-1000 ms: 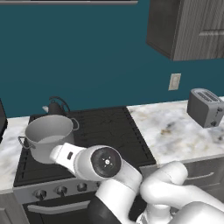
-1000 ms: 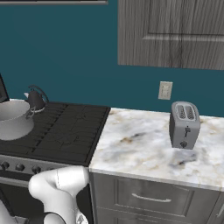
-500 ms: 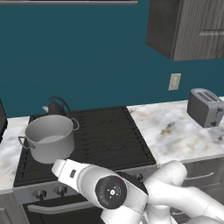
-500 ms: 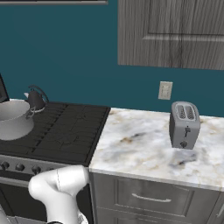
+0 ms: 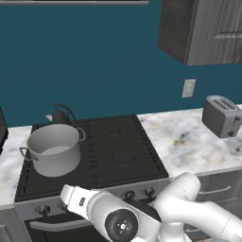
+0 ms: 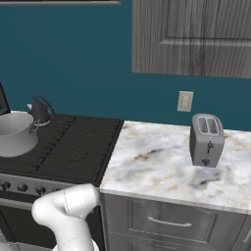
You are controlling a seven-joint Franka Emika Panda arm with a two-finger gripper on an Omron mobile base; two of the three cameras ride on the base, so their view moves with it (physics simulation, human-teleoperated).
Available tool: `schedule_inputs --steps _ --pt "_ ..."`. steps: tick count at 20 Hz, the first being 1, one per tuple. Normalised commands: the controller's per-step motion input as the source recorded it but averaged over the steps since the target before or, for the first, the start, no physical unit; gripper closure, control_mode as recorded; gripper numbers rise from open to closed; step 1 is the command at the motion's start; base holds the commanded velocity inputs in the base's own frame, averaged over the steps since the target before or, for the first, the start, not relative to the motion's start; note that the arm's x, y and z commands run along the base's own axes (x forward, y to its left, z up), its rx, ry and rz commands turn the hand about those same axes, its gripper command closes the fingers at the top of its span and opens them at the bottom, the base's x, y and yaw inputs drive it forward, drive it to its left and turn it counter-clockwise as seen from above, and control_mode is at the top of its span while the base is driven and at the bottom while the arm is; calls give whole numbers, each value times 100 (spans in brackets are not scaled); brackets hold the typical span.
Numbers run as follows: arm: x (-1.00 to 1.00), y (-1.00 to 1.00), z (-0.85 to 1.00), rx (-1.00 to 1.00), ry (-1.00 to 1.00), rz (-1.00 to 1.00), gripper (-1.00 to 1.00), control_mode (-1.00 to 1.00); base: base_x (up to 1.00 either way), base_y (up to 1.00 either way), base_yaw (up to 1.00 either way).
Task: Pick the kettle from the cabinet and place it on a stove burner. Then pick the pot from the counter and place it on another stove burner. Finally, turn both burners on.
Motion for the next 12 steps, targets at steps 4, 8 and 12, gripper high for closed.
schedule_inputs --steps 4,8,12 --pt "2 4 -37 -9 -7 0 -100 -100 0 0 0" --pt "9 6 -29 -5 -10 0 -100 -100 0 0 0" --pt "10 1 -24 -3 -8 0 -100 -100 0 0 0"
